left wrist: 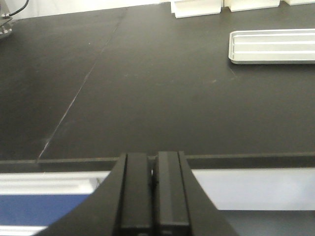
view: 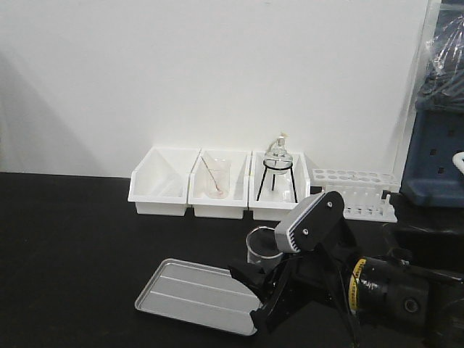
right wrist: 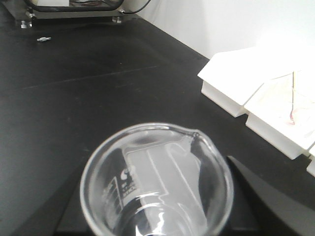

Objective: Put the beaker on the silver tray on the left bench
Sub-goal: 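Move the held beaker over the ribbed silver tray and lower it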

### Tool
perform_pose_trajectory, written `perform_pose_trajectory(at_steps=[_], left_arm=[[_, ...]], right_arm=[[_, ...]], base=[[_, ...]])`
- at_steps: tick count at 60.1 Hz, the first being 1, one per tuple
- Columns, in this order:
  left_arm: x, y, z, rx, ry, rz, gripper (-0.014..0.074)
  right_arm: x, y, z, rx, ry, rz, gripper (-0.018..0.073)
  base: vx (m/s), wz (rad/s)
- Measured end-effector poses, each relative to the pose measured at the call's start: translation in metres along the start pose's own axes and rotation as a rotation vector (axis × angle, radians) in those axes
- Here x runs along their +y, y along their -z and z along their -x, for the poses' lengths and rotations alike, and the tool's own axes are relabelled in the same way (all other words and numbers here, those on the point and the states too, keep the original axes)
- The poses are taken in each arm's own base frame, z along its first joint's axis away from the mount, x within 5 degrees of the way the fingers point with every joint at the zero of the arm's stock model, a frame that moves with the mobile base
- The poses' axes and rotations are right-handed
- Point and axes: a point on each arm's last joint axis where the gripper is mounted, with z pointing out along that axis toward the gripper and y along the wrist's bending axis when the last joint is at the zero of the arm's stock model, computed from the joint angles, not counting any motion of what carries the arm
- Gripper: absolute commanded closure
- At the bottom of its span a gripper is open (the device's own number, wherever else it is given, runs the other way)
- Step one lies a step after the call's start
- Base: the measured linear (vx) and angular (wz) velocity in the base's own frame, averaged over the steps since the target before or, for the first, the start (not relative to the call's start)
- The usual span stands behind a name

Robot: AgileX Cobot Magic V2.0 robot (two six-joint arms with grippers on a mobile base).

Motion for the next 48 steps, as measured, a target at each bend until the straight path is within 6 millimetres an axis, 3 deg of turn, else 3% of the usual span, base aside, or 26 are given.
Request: perform_pose_trajectory(at_steps=[48], left_arm=[[0.0000, 0.0000, 0.0000, 0.000, 0.000, 0.000, 0.0595]], right_arm=[[-0.0001, 0.0000, -0.0001, 0.001, 0.000, -0.001, 0.0570]], base=[[0.11, -0.03]])
